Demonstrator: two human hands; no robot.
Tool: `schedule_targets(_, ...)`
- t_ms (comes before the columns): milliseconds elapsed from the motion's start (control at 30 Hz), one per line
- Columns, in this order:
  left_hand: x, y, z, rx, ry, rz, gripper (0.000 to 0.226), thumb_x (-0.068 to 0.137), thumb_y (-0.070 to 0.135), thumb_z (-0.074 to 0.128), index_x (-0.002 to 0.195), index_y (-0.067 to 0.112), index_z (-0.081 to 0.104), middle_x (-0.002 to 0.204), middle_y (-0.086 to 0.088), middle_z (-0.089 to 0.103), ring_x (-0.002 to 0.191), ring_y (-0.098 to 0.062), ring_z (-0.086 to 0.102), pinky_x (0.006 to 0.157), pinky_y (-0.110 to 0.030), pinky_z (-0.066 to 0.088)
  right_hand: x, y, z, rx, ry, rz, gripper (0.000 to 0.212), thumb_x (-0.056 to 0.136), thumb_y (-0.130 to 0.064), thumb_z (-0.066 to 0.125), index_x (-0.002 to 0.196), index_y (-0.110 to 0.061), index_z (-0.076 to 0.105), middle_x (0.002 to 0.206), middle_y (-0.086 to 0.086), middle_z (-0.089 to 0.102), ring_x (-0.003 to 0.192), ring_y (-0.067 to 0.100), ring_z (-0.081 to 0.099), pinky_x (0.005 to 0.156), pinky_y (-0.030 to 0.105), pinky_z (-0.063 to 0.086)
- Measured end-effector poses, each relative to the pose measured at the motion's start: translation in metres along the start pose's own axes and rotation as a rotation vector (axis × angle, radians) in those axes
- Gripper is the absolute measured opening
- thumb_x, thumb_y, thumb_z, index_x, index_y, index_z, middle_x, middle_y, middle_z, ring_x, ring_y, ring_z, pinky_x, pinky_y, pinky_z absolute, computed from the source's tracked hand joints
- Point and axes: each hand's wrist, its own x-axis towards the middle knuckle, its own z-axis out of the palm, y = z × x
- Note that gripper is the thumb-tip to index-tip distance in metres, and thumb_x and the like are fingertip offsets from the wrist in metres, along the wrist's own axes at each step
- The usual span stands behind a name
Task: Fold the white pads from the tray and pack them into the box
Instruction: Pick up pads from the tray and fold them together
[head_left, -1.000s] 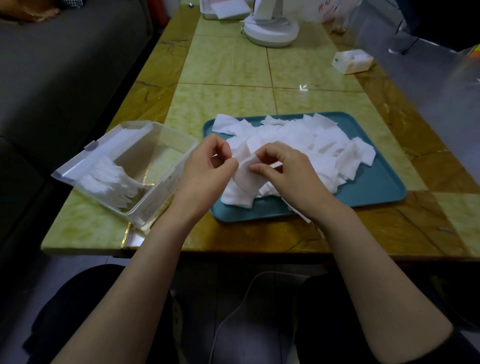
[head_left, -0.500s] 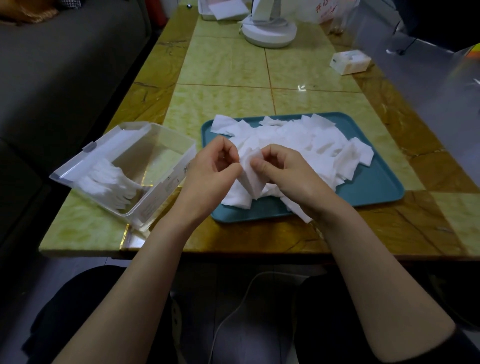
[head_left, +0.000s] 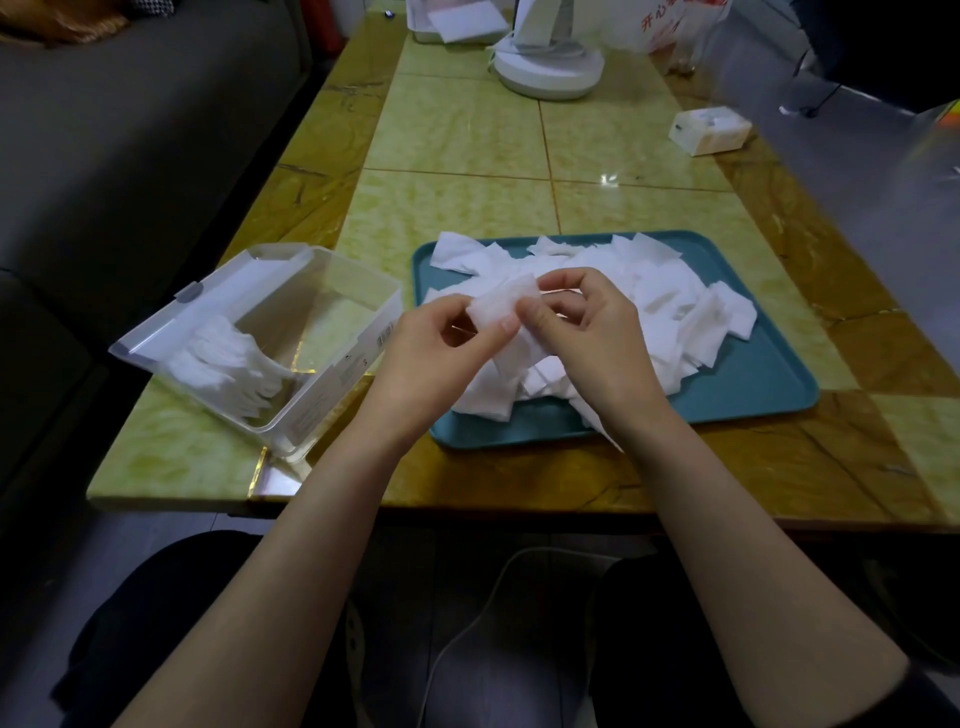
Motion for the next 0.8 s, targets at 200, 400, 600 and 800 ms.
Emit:
schedule_targets(200,0.006,-0.003,-0.011,0.131,0.254,0.065,0.021,0.089,0.019,0.063,0.072,0.014,0.052,0.064,0.002,0.053,0.060,-0.009,0.046,0.057,-0.024,0.036,0.003,0.017,0.002,-0.446,-0.015,-0.119,0.022,0.084,-0.026,0.066,0.103,-0.021,0.056,0.104,-0.005,0.057,0.078,0.004,0.054,0.074,0.012,0.044)
schedule_targets(400,0.006,-0.005,-0.016,0.186,0.304,0.048,0.027,0.090,0.020,0.060,0.068,0.021,0.044,0.061,0.006,0.049,0.054,-0.006,0.041,0.050,-0.017,0.030,-0.002,0.032,0.009,-0.878,-0.202,-0.164,0.032,0.080,-0.032,0.069,0.106,-0.018,0.058,0.104,0.001,0.050,0.098,0.018,0.050,0.081,0.033,0.044)
schedule_targets(600,0.006,-0.007,-0.019,0.220,0.312,0.057,0.027,0.090,0.020,0.059,0.068,0.020,0.044,0.059,0.007,0.047,0.052,-0.004,0.040,0.048,-0.015,0.031,-0.003,0.026,0.009,-0.819,-0.254,-0.135,0.019,0.085,-0.028,0.064,0.099,-0.018,0.056,0.097,-0.002,0.057,0.091,0.017,0.054,0.078,0.030,0.043)
schedule_targets(800,0.005,-0.006,-0.019,0.238,0.314,0.059,0.020,0.091,0.020,0.058,0.074,0.015,0.048,0.060,0.007,0.049,0.049,-0.001,0.042,0.047,-0.012,0.033,-0.007,0.022,0.009,-0.770,-0.340,-0.128,0.016,0.086,-0.034,0.062,0.098,-0.024,0.059,0.086,-0.011,0.057,0.082,0.010,0.054,0.074,0.027,0.045)
